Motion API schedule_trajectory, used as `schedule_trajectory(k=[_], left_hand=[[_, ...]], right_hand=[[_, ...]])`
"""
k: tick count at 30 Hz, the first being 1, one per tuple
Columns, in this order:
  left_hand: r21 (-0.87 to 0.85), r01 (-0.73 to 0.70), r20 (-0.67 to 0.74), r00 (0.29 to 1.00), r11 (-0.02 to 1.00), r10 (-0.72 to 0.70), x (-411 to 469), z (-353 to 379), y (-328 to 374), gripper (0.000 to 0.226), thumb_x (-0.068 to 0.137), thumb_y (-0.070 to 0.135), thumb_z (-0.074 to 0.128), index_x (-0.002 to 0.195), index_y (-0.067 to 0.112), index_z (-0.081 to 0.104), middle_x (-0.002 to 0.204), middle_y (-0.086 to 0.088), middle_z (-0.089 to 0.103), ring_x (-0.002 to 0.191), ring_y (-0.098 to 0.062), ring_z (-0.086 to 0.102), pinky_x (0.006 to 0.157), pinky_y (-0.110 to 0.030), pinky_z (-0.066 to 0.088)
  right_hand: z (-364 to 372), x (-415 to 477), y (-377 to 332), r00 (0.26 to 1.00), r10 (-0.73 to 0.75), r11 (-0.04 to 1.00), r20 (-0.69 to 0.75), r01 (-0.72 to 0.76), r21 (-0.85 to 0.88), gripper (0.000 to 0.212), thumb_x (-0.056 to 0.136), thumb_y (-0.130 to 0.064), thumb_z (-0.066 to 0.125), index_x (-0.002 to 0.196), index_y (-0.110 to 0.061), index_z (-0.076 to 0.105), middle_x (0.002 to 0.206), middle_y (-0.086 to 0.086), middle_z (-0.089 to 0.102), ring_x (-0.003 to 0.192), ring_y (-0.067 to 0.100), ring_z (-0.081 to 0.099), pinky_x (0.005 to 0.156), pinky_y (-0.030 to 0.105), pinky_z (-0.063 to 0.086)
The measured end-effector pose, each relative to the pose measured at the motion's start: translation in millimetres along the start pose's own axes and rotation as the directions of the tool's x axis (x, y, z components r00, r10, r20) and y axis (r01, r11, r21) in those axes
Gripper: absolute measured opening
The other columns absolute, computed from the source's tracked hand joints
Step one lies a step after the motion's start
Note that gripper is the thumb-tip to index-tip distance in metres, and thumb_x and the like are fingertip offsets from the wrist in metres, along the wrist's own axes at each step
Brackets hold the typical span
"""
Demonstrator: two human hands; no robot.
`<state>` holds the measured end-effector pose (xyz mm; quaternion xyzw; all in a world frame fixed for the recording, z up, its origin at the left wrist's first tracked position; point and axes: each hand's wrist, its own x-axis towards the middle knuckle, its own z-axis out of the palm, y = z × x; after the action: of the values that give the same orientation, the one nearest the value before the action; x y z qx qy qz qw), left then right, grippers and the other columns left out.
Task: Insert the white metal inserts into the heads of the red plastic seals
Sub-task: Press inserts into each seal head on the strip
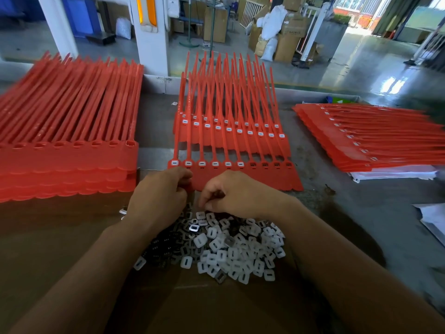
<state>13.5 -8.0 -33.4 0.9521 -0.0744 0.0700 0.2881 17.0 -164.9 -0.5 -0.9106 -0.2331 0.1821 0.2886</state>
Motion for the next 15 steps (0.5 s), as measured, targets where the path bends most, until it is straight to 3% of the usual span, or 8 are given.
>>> schedule_trajectory(k=[4,8,15], left_hand=[[0.005,0.007,-0.003,1.000,1.000,-0.007,-0.1,0.0,0.4,0.043,0.082,0.002,0.049,0.121,0.019,0.058,0.116,0.002,0.064,0.106,-0.016,0.058,0.087,-0.024,0.040],[0.003,0.014,-0.007,1.000,1.000,-0.014,0.0,0.6,0.7,0.043,0.083,0.002,0.048,0.121,0.020,0.058,0.116,0.004,0.065,0.106,-0.014,0.057,0.088,-0.025,0.040],[0.013,0.013,-0.002,1.000,1.000,-0.013,-0.1,-0.2,1.3,0.044,0.083,0.002,0.049,0.122,0.020,0.057,0.118,0.004,0.064,0.108,-0.015,0.057,0.090,-0.026,0.040]], right_hand=[[-6.1,-5.8,5.1,1.000,-0.004,1.000,0.024,0.004,0.000,0.007,0.081,-0.017,0.069,0.088,-0.019,0.070,0.079,-0.017,0.062,0.075,-0.006,0.056,0.073,0.012,0.046],[-3.8,-8.4,6.4,0.992,0.012,0.999,0.125,-0.007,-0.038,0.010,0.078,-0.021,0.073,0.087,-0.023,0.069,0.075,-0.018,0.060,0.069,-0.012,0.053,0.064,0.007,0.043],[-2.9,-9.0,8.4,0.995,-0.026,0.999,0.101,0.028,-0.020,0.006,0.080,-0.019,0.071,0.081,-0.023,0.066,0.077,-0.014,0.062,0.070,-0.006,0.055,0.068,0.012,0.045]])
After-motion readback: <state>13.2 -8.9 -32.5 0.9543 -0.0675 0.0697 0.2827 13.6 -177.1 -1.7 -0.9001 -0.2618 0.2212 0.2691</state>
